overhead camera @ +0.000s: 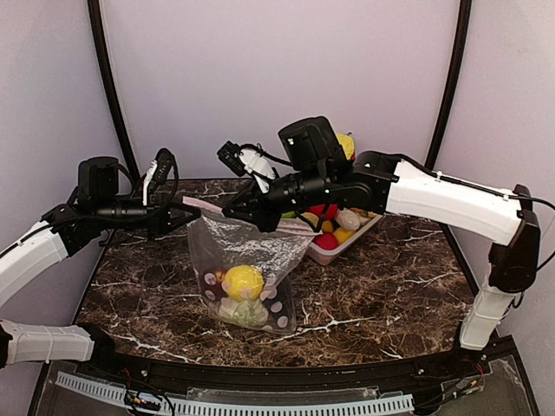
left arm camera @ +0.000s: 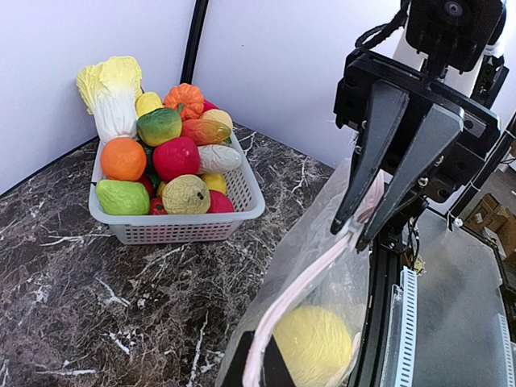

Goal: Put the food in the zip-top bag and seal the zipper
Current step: Zip the zipper on the zipper food storage bag.

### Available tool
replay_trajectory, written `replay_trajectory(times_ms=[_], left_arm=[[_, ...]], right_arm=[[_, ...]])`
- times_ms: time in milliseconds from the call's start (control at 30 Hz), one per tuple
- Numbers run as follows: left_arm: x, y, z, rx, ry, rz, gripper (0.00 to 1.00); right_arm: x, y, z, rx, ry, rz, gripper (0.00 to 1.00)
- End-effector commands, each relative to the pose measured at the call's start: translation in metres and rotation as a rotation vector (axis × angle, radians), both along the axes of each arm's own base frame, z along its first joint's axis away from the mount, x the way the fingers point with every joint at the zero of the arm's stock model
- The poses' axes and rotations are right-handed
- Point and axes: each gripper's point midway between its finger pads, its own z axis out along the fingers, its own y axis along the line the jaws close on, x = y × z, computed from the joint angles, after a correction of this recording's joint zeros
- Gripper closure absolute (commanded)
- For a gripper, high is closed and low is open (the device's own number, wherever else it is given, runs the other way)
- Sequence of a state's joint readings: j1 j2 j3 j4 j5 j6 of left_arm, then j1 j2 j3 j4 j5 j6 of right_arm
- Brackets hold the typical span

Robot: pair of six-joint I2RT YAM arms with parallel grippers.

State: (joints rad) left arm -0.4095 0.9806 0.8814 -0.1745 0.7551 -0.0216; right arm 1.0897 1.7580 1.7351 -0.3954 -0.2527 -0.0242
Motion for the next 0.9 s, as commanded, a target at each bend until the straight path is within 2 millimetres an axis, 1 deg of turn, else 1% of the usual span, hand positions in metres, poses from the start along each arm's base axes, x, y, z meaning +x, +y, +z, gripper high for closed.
replay_trajectory(times_ms=[0,300,867], left_arm=[[0.018,0.019,-0.007,0.032,0.014,0.130,0.99],[0.024,0.026,-0.008,0.036,0.019,0.167,0.99],[0.039,0.043,-0.013,0.053,0.030,0.265,0.99]], right_arm=[[0.000,-0.020,0.010,-0.007,0.007,-0.032,1.00],[0.000,-0.027,0.011,-0.007,0.001,-0.049,1.00],[0.003,-0.045,0.007,-0.021,0.001,-0.097,1.00]])
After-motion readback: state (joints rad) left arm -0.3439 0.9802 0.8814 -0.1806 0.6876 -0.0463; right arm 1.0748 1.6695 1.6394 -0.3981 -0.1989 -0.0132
